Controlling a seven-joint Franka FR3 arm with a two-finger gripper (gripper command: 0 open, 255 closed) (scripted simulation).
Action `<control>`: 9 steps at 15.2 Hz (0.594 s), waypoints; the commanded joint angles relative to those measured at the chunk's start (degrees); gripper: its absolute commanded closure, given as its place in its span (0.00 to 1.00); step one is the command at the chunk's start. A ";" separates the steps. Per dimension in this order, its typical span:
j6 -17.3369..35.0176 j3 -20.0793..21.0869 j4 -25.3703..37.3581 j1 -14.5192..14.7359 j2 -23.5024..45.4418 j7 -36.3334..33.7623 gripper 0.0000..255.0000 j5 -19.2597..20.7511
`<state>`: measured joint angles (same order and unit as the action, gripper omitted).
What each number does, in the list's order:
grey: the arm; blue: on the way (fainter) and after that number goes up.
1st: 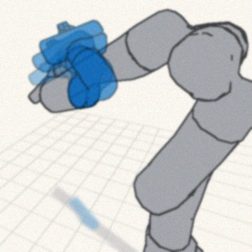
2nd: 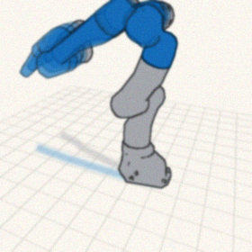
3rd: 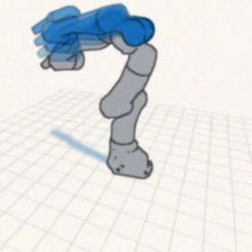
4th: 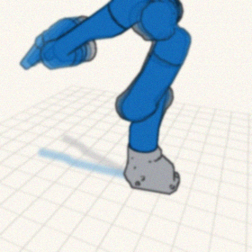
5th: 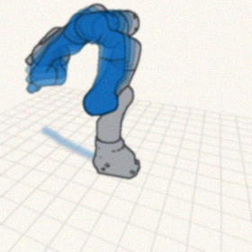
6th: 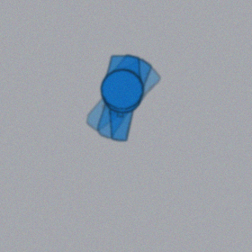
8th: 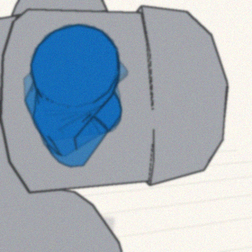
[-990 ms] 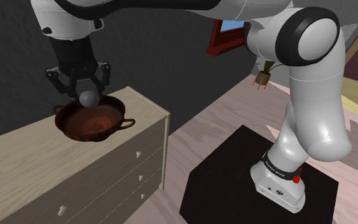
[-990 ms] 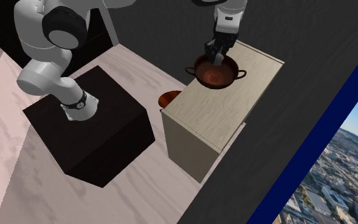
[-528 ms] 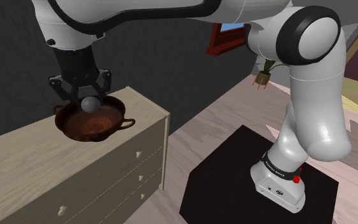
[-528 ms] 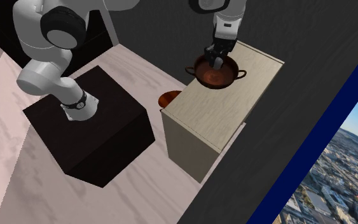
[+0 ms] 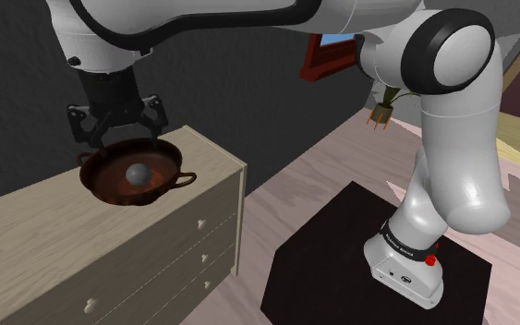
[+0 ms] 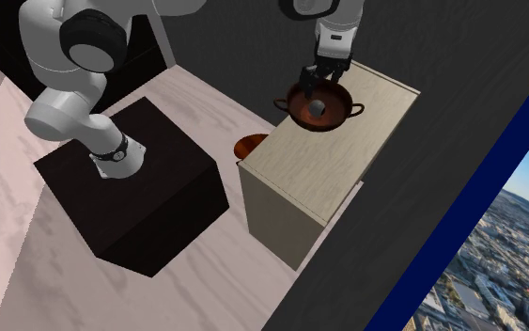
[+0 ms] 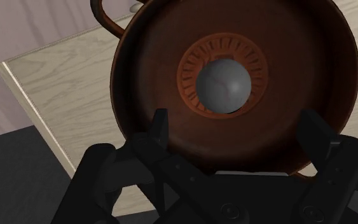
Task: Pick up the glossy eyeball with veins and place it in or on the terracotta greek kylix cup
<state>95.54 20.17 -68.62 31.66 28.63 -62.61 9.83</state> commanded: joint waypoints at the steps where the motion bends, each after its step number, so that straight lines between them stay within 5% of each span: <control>1: 0.00 0.00 0.00 0.00 0.00 0.00 0.00 0.00; 5: -9.02 -0.11 11.75 1.82 2.67 0.32 0.00 0.73; 9: -9.02 -0.12 11.76 1.83 2.67 0.32 0.00 0.72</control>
<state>86.62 20.05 -56.96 33.47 31.28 -62.28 10.54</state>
